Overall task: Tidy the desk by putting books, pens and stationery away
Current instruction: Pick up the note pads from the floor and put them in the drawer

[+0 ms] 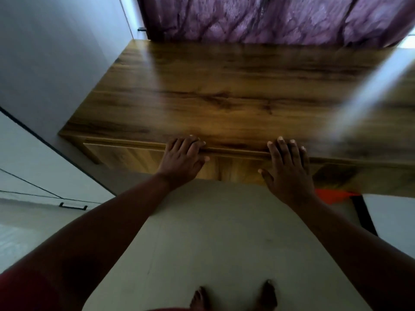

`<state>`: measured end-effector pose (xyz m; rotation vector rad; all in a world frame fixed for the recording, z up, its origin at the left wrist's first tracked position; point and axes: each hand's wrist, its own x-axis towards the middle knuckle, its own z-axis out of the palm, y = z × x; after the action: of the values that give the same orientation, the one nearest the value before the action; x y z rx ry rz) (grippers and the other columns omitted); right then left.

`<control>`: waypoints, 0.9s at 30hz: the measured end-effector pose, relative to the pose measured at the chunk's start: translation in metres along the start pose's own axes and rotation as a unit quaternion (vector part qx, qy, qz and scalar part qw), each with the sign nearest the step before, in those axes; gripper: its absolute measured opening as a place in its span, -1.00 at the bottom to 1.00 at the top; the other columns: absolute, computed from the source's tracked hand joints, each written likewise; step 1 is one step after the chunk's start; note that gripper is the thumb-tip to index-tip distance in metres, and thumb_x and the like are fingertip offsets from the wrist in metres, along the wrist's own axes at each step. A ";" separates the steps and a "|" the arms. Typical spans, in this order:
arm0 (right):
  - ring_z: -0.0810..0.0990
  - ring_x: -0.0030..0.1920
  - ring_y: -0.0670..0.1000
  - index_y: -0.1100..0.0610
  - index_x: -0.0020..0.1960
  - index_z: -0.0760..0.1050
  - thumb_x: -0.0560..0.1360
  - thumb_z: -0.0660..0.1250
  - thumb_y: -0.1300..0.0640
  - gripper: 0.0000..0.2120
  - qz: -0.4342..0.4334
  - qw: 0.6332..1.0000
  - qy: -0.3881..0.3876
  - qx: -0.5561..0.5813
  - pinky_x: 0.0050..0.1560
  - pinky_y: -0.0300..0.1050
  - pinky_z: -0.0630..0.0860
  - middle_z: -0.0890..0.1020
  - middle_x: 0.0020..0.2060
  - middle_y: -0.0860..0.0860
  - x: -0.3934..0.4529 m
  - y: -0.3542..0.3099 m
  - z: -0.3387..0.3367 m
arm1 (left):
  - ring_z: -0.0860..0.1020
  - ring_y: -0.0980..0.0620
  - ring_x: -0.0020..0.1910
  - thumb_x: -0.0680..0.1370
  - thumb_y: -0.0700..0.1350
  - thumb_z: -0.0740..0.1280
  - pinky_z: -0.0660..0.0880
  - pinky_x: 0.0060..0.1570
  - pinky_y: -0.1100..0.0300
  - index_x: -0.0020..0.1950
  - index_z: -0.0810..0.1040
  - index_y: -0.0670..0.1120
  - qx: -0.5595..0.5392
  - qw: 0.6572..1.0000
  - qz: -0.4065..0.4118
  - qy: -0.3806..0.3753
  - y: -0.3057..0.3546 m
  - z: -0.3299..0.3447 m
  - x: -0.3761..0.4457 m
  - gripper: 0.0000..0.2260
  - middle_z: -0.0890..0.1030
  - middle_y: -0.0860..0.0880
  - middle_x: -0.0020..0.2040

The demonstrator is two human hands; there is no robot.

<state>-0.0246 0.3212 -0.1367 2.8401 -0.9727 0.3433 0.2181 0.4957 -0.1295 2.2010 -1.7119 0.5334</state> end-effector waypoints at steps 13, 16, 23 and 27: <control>0.17 0.47 0.23 0.18 0.45 0.26 0.38 0.34 -0.14 -0.26 0.213 0.946 -0.246 0.014 0.44 0.13 0.07 0.32 0.43 0.22 -0.323 -0.023 0.031 | 0.40 -0.22 0.37 0.54 0.17 0.14 0.42 0.26 -0.12 0.41 0.32 -0.17 -0.086 0.902 0.302 -0.296 0.161 0.074 -0.069 -0.44 0.43 -0.23 0.38; -0.10 0.50 0.14 0.14 0.52 0.08 0.49 0.22 -0.16 -0.27 0.319 0.909 -0.264 0.042 0.45 0.04 -0.13 0.13 0.52 0.17 -0.401 -0.025 0.024 | 0.16 -0.18 0.51 0.55 0.26 -0.03 0.13 0.45 -0.08 0.54 0.09 -0.13 -0.049 0.856 0.354 -0.373 0.214 0.082 -0.093 -0.32 0.16 -0.19 0.54; -0.19 0.53 0.13 0.13 0.55 -0.11 0.56 0.06 -0.21 -0.27 0.502 0.821 -0.256 0.089 0.46 -0.03 -0.25 -0.02 0.55 0.10 -0.560 -0.052 0.000 | -0.06 -0.14 0.55 0.54 0.35 0.00 -0.08 0.50 -0.05 0.56 -0.15 -0.13 0.021 0.751 0.474 -0.459 0.363 0.062 -0.170 -0.20 -0.07 -0.16 0.58; -0.12 0.54 0.16 0.14 0.54 -0.08 0.55 0.10 -0.20 -0.27 0.575 0.771 -0.246 0.117 0.49 0.03 -0.14 0.04 0.54 0.11 -0.662 -0.093 -0.020 | -0.09 -0.13 0.55 0.52 0.39 -0.02 -0.12 0.50 -0.05 0.56 -0.17 -0.16 0.039 0.686 0.553 -0.471 0.454 0.035 -0.252 -0.16 -0.09 -0.16 0.58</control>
<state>-0.4788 0.7879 -0.2871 2.0876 -2.8714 -0.2615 -0.2745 0.5855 -0.2733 1.1496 -3.5567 -0.5056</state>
